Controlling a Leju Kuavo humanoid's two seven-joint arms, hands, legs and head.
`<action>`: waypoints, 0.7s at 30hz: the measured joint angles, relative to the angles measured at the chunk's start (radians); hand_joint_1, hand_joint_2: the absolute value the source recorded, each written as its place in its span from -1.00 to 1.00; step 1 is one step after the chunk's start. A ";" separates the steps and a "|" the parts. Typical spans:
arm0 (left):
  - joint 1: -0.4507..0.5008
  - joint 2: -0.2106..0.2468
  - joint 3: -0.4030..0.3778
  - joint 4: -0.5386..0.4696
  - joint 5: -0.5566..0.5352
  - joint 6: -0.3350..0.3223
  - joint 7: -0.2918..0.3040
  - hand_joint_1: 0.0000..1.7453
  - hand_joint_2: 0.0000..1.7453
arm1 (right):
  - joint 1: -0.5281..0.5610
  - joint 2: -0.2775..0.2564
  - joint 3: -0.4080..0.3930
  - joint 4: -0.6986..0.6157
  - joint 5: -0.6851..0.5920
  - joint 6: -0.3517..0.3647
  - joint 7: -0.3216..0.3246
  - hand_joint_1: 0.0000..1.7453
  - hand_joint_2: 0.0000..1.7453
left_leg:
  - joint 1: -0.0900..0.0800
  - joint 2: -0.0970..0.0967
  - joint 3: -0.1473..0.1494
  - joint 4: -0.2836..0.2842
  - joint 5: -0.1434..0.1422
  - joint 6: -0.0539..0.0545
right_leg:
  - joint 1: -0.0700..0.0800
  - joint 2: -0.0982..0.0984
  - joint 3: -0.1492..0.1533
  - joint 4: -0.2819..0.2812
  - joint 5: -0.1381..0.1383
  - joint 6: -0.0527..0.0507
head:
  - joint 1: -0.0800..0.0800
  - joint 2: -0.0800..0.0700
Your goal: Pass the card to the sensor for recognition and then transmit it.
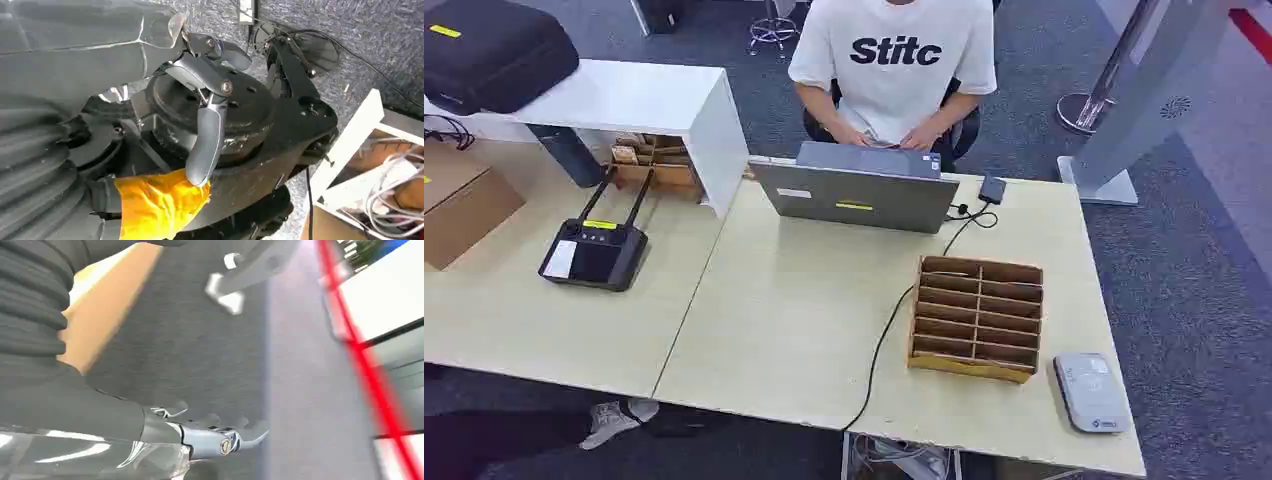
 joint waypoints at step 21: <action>0.024 0.035 -0.004 -0.099 0.001 0.024 -0.009 -1.00 1.00 | -0.172 -0.342 0.434 -0.066 0.410 0.122 -0.040 -1.00 1.00 | 0.000 -0.001 0.001 0.000 0.001 -0.001 | 0.000 0.000 0.002 0.000 0.000 0.000 | 0.000 0.000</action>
